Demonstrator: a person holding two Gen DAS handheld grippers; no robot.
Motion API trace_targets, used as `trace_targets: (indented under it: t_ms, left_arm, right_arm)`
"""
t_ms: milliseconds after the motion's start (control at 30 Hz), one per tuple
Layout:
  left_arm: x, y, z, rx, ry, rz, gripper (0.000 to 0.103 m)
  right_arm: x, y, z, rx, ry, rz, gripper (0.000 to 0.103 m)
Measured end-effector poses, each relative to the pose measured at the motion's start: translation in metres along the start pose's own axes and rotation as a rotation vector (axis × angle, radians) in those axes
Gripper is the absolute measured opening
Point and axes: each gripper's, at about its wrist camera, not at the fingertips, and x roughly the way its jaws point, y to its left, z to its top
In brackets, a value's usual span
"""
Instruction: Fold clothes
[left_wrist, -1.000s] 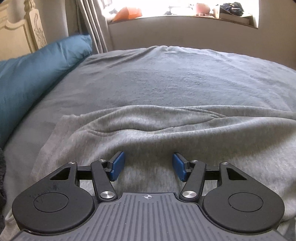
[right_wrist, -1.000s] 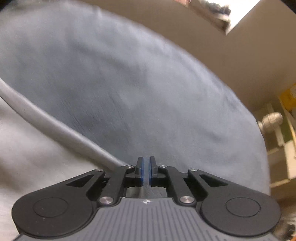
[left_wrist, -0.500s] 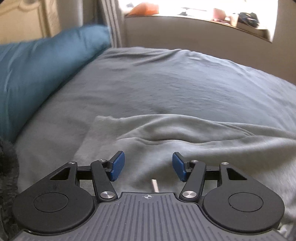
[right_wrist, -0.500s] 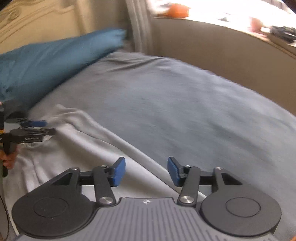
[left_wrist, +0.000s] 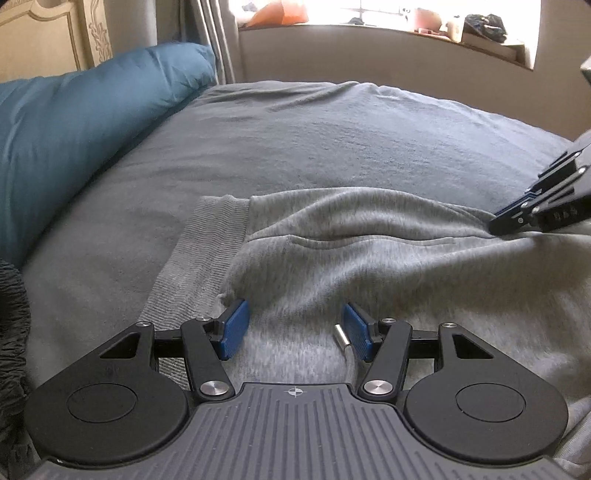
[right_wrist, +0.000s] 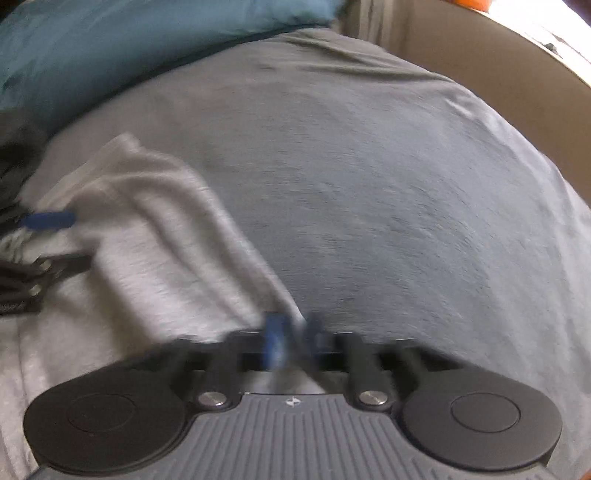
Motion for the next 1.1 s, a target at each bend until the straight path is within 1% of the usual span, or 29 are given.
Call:
trace_targets:
  t_ms: [133,233,300,333,400,500,567,600,633,667,733,800,867,967,1067,1100]
  left_arm:
    - [0.000,-0.002,-0.001,-0.001,-0.020,0.026,0.057]
    - [0.003,-0.010,-0.004,0.033,-0.029,0.053,0.057]
    - [0.002,-0.010,-0.004,0.043,-0.034,0.058,0.057]
    - [0.000,-0.009,-0.003,0.041,-0.037,0.054,0.057]
    - [-0.005,-0.006,-0.001,0.028,-0.043,0.037,0.057]
    - [-0.016,-0.002,0.000,0.030,-0.063,0.037,0.057]
    - [-0.023,-0.004,0.000,0.051,-0.076,0.045,0.057]
    - [-0.025,-0.008,-0.002,0.067,-0.073,0.035,0.057]
    - [-0.027,-0.011,-0.004,0.082,-0.070,0.024,0.057]
    - [-0.029,-0.015,-0.006,0.097,-0.067,0.014,0.057]
    - [-0.030,-0.028,-0.013,0.165,-0.049,-0.002,0.057]
    - [-0.028,-0.041,-0.024,0.237,-0.038,0.011,0.057]
    - [-0.026,-0.050,-0.033,0.288,-0.038,0.026,0.057]
    - [-0.030,-0.046,-0.033,0.273,-0.041,0.018,0.057]
    - [-0.036,-0.036,-0.029,0.251,-0.038,0.007,0.057]
    - [-0.038,-0.034,-0.029,0.247,-0.040,0.007,0.057]
  right_arm:
    - [0.006,0.006,0.000,-0.007,-0.042,-0.089,0.001]
    - [0.011,0.011,0.000,-0.012,-0.073,-0.156,0.000]
    - [0.015,0.014,0.000,-0.015,-0.094,-0.201,0.000]
    - [0.011,0.011,-0.001,0.017,-0.111,-0.192,0.000]
    - [0.001,0.004,-0.002,0.097,-0.147,-0.161,0.000]
    - [-0.032,-0.001,-0.003,0.141,-0.184,-0.011,0.001]
    - [-0.048,0.011,0.000,0.108,-0.161,0.123,0.002]
    - [-0.056,0.017,0.002,0.088,-0.147,0.190,0.002]
    - [-0.059,0.027,0.004,0.063,-0.131,0.239,0.002]
    - [-0.051,0.041,0.009,0.039,-0.099,0.263,0.002]
    - [-0.032,0.068,0.018,-0.006,-0.030,0.302,0.003]
    - [0.004,0.085,0.029,0.013,0.012,0.229,0.002]
    - [0.024,0.082,0.043,0.119,-0.035,0.209,0.000]
    - [0.027,0.072,0.063,0.256,-0.033,0.185,0.001]
    - [0.007,0.079,0.069,0.204,0.022,0.282,0.005]
    - [0.006,0.085,0.068,0.174,0.061,0.331,0.010]
